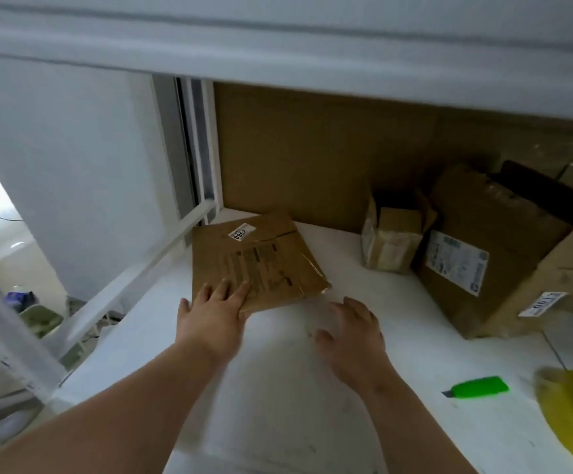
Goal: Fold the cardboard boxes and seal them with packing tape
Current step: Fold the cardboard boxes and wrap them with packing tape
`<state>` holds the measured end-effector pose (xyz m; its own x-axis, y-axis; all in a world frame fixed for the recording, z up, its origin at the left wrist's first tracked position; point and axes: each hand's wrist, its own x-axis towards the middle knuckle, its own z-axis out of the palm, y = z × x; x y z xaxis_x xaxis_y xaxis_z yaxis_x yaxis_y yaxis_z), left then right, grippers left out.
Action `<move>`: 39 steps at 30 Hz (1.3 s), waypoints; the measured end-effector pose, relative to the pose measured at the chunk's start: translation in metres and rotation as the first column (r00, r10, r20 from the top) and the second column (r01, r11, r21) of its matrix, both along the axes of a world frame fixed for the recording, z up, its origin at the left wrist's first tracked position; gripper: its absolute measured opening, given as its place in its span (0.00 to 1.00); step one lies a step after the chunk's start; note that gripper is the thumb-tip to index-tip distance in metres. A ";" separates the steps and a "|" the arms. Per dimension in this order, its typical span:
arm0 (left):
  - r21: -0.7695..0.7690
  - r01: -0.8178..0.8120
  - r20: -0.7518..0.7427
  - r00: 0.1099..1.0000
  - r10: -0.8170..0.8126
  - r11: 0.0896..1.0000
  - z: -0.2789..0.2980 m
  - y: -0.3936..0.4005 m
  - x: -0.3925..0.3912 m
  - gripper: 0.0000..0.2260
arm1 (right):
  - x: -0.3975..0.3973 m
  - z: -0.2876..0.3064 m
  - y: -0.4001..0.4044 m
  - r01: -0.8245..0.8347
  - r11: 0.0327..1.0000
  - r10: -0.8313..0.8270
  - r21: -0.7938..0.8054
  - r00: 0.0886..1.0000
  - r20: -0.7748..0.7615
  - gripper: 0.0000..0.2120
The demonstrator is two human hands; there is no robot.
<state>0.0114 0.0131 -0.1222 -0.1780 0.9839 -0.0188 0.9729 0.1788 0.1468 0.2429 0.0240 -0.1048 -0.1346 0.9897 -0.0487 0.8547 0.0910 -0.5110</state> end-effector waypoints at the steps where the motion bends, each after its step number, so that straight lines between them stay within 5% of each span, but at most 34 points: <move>1: 0.024 0.010 0.012 1.000 -0.010 1.000 0.000 -0.001 -0.001 0.24 | -0.001 0.001 -0.002 0.027 1.000 -0.027 0.002 0.999 -0.029 0.28; 8: 0.300 0.084 0.139 0.982 -0.131 0.950 0.025 -0.028 0.001 0.21 | -0.002 0.008 -0.018 0.164 0.986 -0.156 0.010 0.952 -0.263 0.26; 14: 0.511 0.062 0.463 0.821 -0.335 0.857 0.057 -0.078 0.022 0.12 | 0.003 0.019 -0.047 0.130 0.989 -0.094 0.066 0.914 -0.394 0.23; 21: 0.426 -0.118 0.735 0.623 -0.267 0.897 0.086 -0.156 0.058 0.08 | 0.045 0.032 -0.092 0.298 0.954 -0.211 0.030 0.738 -0.641 0.23; 25: 0.349 -0.269 0.857 0.478 -0.190 0.898 0.095 -0.185 0.057 0.19 | 0.072 0.042 -0.113 0.416 0.909 -0.282 -0.014 0.590 -0.757 0.30; 30: 0.252 -0.239 0.901 0.412 -0.136 0.938 0.102 -0.201 0.056 0.21 | 0.092 0.056 -0.131 0.357 0.933 -0.225 -0.048 0.474 -0.851 0.36; 35: 0.210 -0.131 0.884 0.449 -0.131 0.969 0.101 -0.202 0.045 0.26 | 0.096 0.070 -0.133 0.267 0.959 -0.171 -0.090 0.295 -0.940 0.35; 39: 0.179 -0.130 0.921 0.372 -0.119 0.975 0.093 -0.191 0.028 0.27 | 0.085 0.073 -0.139 0.304 0.953 -0.099 -0.002 0.302 -0.948 0.27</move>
<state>0.0390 -0.1784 -0.0293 -0.1768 0.9842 0.0053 0.2035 0.0313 0.9786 0.3283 -0.1147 -0.0318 0.2166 0.9701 0.1098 -0.1759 0.1494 -0.9730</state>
